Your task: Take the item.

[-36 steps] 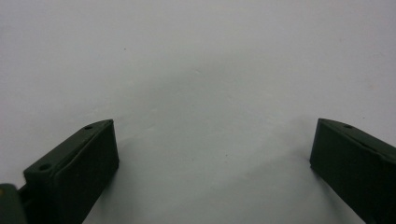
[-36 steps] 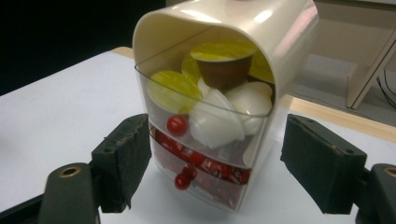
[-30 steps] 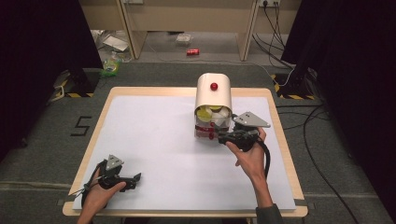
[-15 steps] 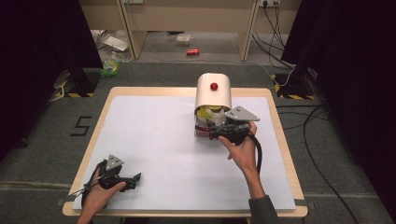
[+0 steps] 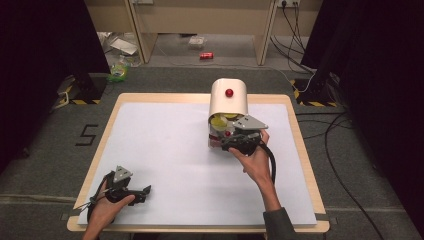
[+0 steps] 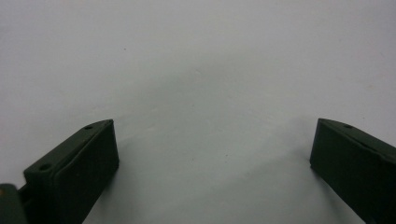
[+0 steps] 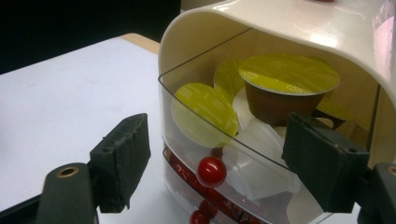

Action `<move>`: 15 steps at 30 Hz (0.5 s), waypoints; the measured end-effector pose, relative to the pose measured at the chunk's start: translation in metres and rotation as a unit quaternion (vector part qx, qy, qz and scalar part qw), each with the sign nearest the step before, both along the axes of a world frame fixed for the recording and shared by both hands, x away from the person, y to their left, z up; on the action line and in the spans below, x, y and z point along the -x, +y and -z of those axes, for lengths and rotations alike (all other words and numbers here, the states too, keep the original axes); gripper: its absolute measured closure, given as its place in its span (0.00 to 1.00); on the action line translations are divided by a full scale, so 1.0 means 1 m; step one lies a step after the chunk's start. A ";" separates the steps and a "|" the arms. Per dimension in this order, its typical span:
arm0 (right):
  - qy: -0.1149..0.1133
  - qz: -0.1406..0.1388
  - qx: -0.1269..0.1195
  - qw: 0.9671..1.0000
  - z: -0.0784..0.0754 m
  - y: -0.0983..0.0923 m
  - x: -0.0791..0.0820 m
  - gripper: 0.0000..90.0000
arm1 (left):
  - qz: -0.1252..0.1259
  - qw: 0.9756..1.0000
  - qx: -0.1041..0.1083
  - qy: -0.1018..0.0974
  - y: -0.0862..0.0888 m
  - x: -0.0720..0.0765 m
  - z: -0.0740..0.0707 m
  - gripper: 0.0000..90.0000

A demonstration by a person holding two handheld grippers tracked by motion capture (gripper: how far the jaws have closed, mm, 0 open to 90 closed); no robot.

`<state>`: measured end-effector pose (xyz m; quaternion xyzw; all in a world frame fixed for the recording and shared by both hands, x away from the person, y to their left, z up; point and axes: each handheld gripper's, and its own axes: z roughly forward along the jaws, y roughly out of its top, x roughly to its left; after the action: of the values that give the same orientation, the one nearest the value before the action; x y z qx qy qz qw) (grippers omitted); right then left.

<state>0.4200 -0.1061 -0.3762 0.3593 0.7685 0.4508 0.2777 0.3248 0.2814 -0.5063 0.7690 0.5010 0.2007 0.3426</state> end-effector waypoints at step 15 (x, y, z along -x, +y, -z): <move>0.015 -0.004 -0.010 1.000 -0.005 -0.006 0.008 0.41 | 0.000 1.000 0.000 -0.001 0.000 0.000 0.000 0.00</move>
<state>0.4124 -0.1126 -0.3709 0.3660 0.7693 0.4541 0.2609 0.3248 0.2812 -0.5064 0.7685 0.5011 0.2015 0.3431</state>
